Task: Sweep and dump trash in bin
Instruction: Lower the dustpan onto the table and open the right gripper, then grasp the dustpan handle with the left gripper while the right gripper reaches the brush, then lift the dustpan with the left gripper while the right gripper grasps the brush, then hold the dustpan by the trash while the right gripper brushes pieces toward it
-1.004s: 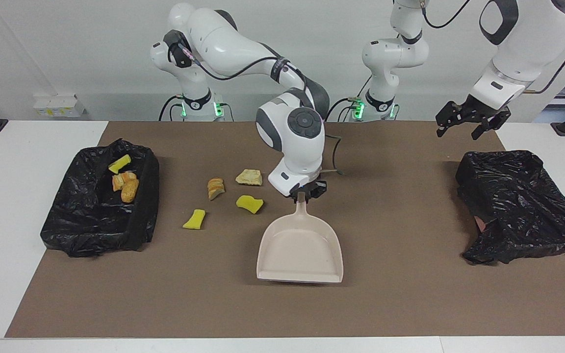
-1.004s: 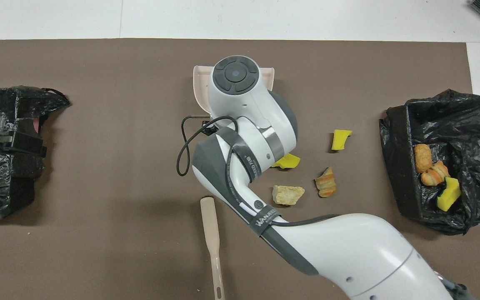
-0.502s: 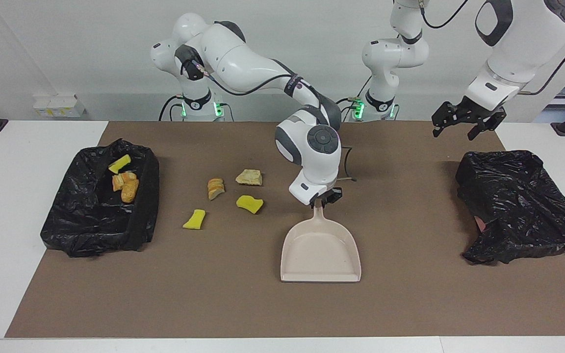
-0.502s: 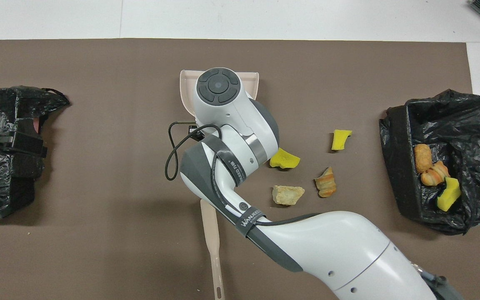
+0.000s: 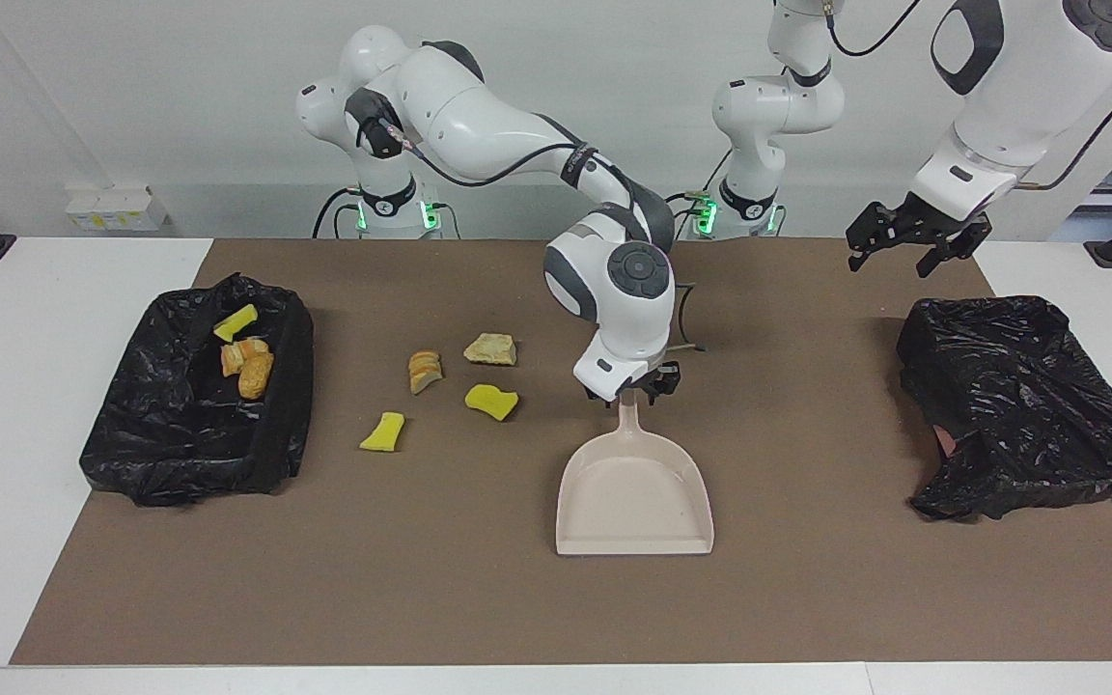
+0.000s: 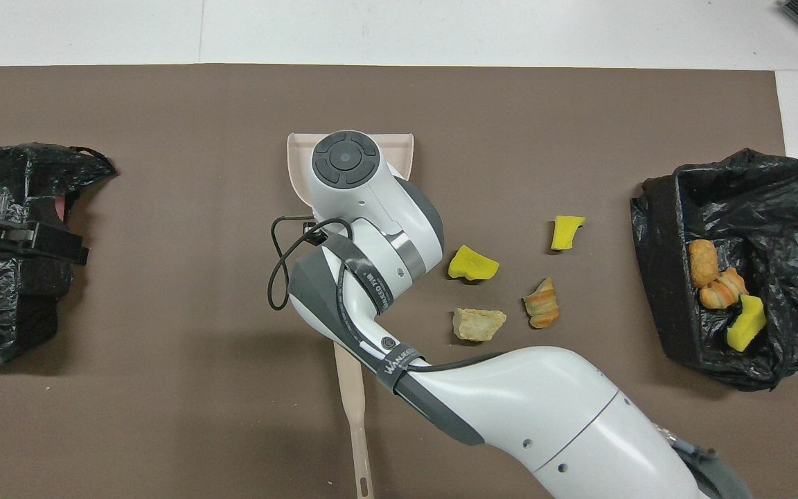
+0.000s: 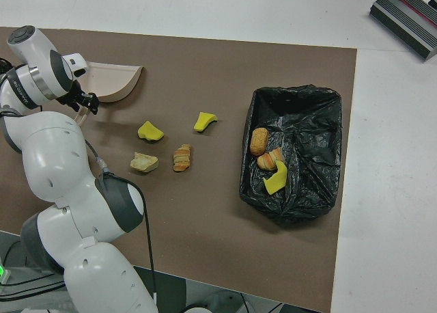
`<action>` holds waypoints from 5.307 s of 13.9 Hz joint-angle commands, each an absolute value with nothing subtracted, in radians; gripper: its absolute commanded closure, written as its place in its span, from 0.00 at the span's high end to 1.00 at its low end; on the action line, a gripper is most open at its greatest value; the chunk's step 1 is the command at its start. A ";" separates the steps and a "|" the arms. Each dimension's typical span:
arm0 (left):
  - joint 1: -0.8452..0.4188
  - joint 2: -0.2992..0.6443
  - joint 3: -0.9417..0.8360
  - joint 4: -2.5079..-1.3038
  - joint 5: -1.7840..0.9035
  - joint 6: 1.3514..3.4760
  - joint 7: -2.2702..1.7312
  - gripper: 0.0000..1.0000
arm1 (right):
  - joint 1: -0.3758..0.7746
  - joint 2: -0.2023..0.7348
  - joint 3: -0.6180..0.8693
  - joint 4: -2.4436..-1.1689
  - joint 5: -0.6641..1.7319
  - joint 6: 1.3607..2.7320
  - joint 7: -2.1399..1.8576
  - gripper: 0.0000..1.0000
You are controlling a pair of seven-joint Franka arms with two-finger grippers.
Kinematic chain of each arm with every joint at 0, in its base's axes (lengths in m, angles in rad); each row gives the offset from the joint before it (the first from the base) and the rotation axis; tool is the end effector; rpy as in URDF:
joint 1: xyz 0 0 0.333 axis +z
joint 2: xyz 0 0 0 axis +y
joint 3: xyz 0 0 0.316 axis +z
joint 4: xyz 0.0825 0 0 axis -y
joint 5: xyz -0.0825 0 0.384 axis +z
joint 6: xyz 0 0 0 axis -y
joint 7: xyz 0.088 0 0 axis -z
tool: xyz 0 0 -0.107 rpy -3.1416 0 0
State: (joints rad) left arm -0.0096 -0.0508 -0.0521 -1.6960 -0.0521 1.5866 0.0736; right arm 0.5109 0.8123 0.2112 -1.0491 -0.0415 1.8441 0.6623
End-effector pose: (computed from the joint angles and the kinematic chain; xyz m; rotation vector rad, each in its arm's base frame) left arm 0.5356 -0.0393 0.5946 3.0837 -0.2051 -0.0902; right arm 0.6089 0.4608 0.3588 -3.0536 -0.0104 0.1120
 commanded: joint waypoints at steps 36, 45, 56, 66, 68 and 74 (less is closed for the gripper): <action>-0.528 0.365 -0.026 -1.746 0.058 2.200 -0.451 0.00 | 0.747 0.081 0.242 -2.200 0.276 2.123 0.673 0.00; -0.362 0.324 -0.020 -1.619 0.041 1.918 0.070 0.00 | 0.671 -0.081 0.233 -2.206 0.223 1.952 0.824 0.00; -0.265 0.331 -0.017 -1.597 0.005 1.816 0.752 0.00 | 0.303 -0.216 0.236 -2.293 0.034 1.743 0.816 0.00; -0.351 0.224 -0.020 -1.819 0.072 1.949 1.198 0.00 | 0.136 -0.179 0.241 -2.375 0.058 1.813 0.647 0.00; -0.386 0.174 -0.020 -1.918 0.072 2.032 1.152 0.00 | 0.158 -0.152 0.244 -2.384 0.069 1.819 0.644 0.00; -0.474 0.088 -0.026 -2.069 0.072 2.109 1.045 0.00 | 0.232 -0.101 0.244 -2.312 0.190 1.856 0.597 0.00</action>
State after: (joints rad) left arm -0.4361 0.1610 -0.0360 -1.9704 0.0540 2.0611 1.1013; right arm 0.2455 -0.1320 0.2416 -2.3535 0.1587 1.8523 0.6590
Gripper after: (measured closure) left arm 0.692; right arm 0.736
